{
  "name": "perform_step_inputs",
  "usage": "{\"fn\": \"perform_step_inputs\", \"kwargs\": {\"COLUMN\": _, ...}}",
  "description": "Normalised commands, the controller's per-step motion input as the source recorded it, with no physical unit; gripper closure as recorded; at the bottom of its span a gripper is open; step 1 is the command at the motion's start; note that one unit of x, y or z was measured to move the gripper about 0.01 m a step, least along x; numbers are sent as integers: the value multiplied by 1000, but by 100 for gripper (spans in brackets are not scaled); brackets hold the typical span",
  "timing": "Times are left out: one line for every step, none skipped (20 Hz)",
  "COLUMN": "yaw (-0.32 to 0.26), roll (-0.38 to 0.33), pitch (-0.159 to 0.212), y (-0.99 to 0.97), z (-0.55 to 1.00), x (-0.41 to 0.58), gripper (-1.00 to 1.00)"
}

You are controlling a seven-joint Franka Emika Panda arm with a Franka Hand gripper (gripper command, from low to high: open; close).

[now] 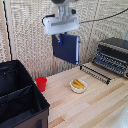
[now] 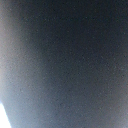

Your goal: Please shift your gripper toward the book. Carefully hold the book with your gripper. Gently transport the book using your gripper to the caddy's front section. Safely let the book go into the caddy's front area.

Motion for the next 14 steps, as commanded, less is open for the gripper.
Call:
{"fn": "perform_step_inputs", "kwargs": {"yaw": -65, "roll": 13, "pitch": 93, "y": 186, "z": 866, "x": 0, "gripper": 100}}
{"fn": "perform_step_inputs", "kwargs": {"yaw": -83, "roll": 9, "pitch": 93, "y": 203, "z": 817, "x": 0, "gripper": 100}}
{"fn": "perform_step_inputs", "kwargs": {"yaw": -101, "roll": 13, "pitch": 106, "y": 246, "z": 711, "x": 0, "gripper": 100}}
{"fn": "perform_step_inputs", "kwargs": {"yaw": -151, "roll": 11, "pitch": 80, "y": 311, "z": 566, "x": 0, "gripper": 100}}
{"fn": "perform_step_inputs", "kwargs": {"yaw": -225, "roll": 38, "pitch": 0, "y": 251, "z": 409, "x": -86, "gripper": 100}}
{"fn": "perform_step_inputs", "kwargs": {"yaw": -305, "roll": 1, "pitch": -5, "y": 174, "z": 457, "x": -11, "gripper": 100}}
{"fn": "perform_step_inputs", "kwargs": {"yaw": -347, "roll": 0, "pitch": -7, "y": 94, "z": 431, "x": 0, "gripper": 100}}
{"fn": "perform_step_inputs", "kwargs": {"yaw": -347, "roll": 0, "pitch": -4, "y": 94, "z": 426, "x": 0, "gripper": 100}}
{"fn": "perform_step_inputs", "kwargs": {"yaw": -339, "roll": 0, "pitch": 0, "y": 103, "z": 397, "x": 0, "gripper": 100}}
{"fn": "perform_step_inputs", "kwargs": {"yaw": -334, "roll": 0, "pitch": 0, "y": 114, "z": 377, "x": 0, "gripper": 100}}
{"fn": "perform_step_inputs", "kwargs": {"yaw": -336, "roll": 0, "pitch": 0, "y": 129, "z": 377, "x": 0, "gripper": 100}}
{"fn": "perform_step_inputs", "kwargs": {"yaw": -338, "roll": 0, "pitch": -1, "y": 129, "z": 383, "x": 0, "gripper": 100}}
{"fn": "perform_step_inputs", "kwargs": {"yaw": -339, "roll": 0, "pitch": -3, "y": 129, "z": 386, "x": 0, "gripper": 100}}
{"fn": "perform_step_inputs", "kwargs": {"yaw": -340, "roll": 0, "pitch": -6, "y": 137, "z": 380, "x": 0, "gripper": 100}}
